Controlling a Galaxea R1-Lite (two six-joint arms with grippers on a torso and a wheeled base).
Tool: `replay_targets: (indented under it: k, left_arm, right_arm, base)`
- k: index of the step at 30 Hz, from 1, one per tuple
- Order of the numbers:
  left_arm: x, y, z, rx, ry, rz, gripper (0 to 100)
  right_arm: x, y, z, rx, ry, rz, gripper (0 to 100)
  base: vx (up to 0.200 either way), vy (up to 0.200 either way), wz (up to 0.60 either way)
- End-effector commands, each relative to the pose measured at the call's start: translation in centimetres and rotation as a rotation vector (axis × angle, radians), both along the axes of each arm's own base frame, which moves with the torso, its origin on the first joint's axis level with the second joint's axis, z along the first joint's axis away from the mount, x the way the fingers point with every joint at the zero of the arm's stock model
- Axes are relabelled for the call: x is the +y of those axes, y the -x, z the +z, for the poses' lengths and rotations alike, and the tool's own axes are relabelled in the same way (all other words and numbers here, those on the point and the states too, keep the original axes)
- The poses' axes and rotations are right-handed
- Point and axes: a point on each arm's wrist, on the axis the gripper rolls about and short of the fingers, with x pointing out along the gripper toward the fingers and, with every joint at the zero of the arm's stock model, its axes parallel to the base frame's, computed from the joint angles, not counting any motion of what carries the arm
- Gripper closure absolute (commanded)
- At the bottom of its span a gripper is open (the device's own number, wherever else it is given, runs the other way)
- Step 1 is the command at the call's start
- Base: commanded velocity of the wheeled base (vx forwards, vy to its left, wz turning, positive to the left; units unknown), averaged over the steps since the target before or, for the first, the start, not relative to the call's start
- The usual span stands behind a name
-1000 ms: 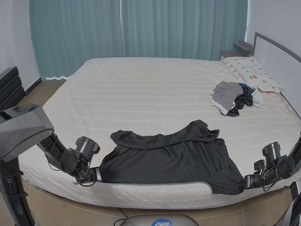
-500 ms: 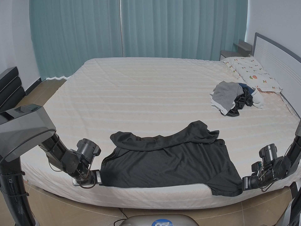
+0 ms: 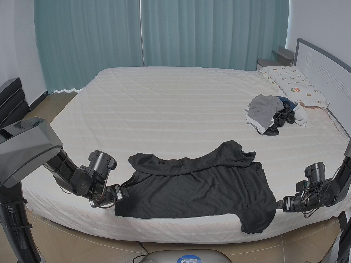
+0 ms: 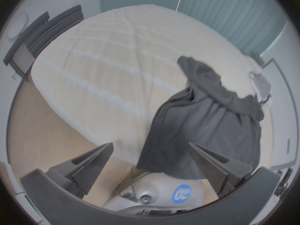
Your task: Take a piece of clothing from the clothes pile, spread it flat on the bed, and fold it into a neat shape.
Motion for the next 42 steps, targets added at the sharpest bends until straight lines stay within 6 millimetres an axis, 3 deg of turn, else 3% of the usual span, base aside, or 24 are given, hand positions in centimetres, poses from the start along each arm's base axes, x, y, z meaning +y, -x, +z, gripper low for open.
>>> replay_targets:
  k: [1, 7, 19, 24, 33, 42]
  left_arm:
    - [-0.5, -1.3, 1.9, -0.138, 0.119, 0.078, 0]
    - [-0.7, -2.2, 2.2, -0.18, 0.177, 0.123, 0]
    - [-0.9, -3.2, 0.7, -0.156, 0.187, 0.129, 0]
    - [-1.1, -4.4, 0.5, -0.173, 0.226, 0.178, 0]
    - [-1.5, -6.6, -1.6, -0.22, 0.263, 0.241, 0]
    - [-2.3, -9.3, -2.9, -0.299, 0.221, 0.262, 0]
  right_arm:
    - [0.1, -0.9, 1.3, -0.062, -0.039, -0.053, 0]
    - [0.2, -1.5, 1.3, -0.072, -0.055, -0.069, 0]
    - [0.4, -1.5, 1.0, -0.074, -0.056, -0.06, 0]
    - [0.7, -1.5, 0.9, -0.071, -0.056, -0.049, 0]
    - [0.8, -1.5, 0.9, -0.069, -0.058, -0.045, 0]
    - [1.0, -1.4, 0.8, -0.063, -0.061, -0.034, 0]
  base:
    - [0.0, 0.0, 0.0]
    - [0.1, 0.0, 0.0]
    - [0.2, 0.0, 0.0]
    - [0.0, 0.0, 0.0]
    - [0.0, 0.0, 0.0]
    - [0.0, 0.0, 0.0]
